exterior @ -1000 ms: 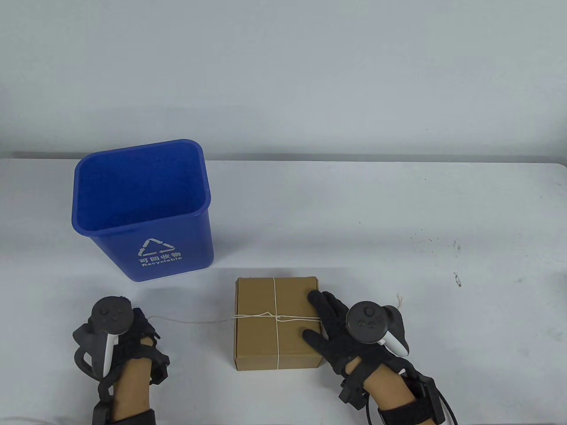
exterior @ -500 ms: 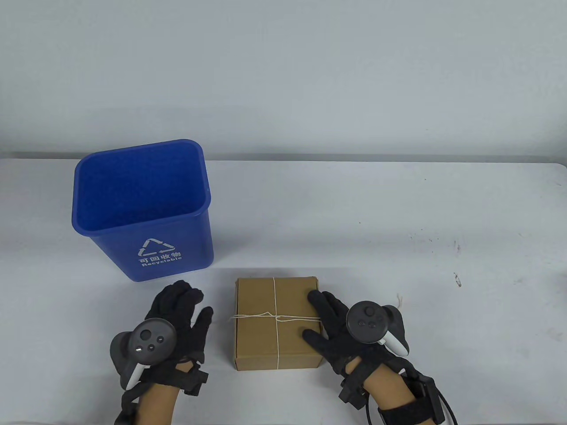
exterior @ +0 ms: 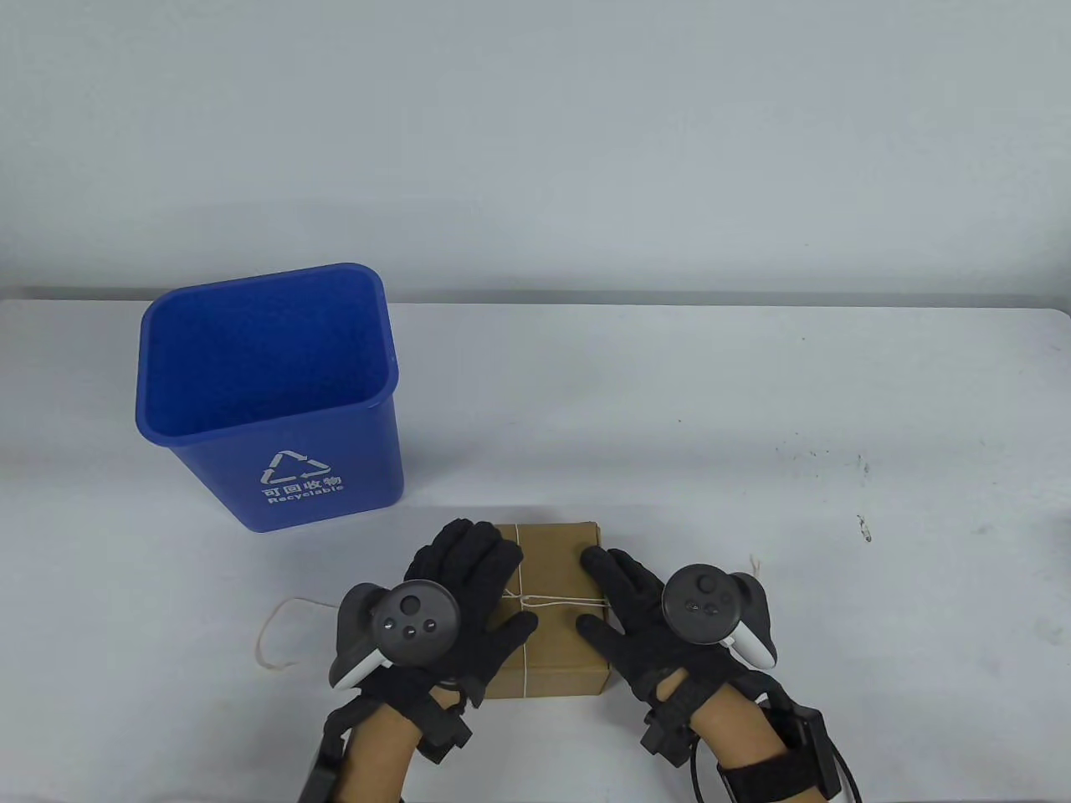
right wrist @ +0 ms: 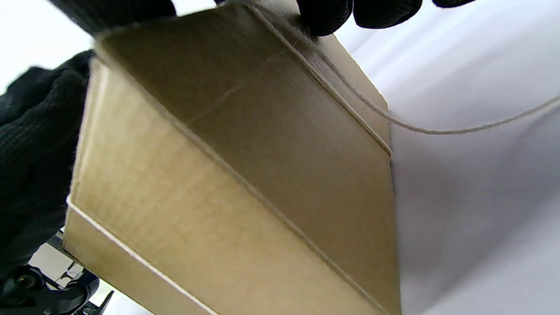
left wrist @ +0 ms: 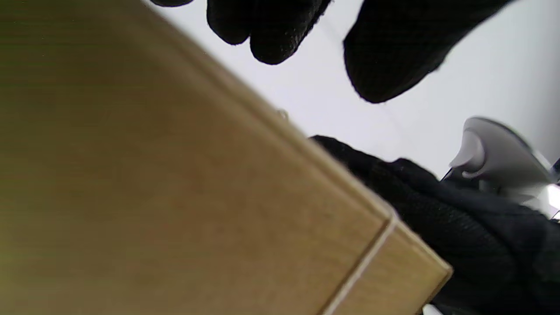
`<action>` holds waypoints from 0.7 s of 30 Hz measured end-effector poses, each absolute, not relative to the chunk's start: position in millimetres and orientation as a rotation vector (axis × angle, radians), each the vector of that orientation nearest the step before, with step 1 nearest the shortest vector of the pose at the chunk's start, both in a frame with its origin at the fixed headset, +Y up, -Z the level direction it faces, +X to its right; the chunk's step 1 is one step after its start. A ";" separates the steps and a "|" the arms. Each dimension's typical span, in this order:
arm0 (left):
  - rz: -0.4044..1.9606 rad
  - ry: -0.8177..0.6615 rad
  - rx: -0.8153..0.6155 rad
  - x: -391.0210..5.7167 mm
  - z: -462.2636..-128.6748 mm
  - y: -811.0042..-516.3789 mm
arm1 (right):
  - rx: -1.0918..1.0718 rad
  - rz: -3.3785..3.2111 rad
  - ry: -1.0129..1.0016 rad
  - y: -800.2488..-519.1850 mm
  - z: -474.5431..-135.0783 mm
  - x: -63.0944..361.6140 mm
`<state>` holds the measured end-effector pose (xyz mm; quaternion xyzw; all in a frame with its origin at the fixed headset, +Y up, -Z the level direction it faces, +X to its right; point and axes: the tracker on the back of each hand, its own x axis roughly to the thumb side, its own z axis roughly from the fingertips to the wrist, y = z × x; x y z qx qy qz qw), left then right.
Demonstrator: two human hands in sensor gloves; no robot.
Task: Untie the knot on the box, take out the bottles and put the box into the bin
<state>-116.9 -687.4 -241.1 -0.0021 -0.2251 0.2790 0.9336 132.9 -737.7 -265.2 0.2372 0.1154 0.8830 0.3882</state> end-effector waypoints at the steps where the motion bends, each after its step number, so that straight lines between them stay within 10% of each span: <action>1: 0.526 -0.455 -0.009 -112.0 -241.1 -688.5 | 0.603 2.248 0.293 -737.6 -265.1 133.2; 21: 0.464 -0.429 -0.055 -129.5 -235.7 -710.3 | 0.587 2.231 0.286 -738.7 -265.7 134.1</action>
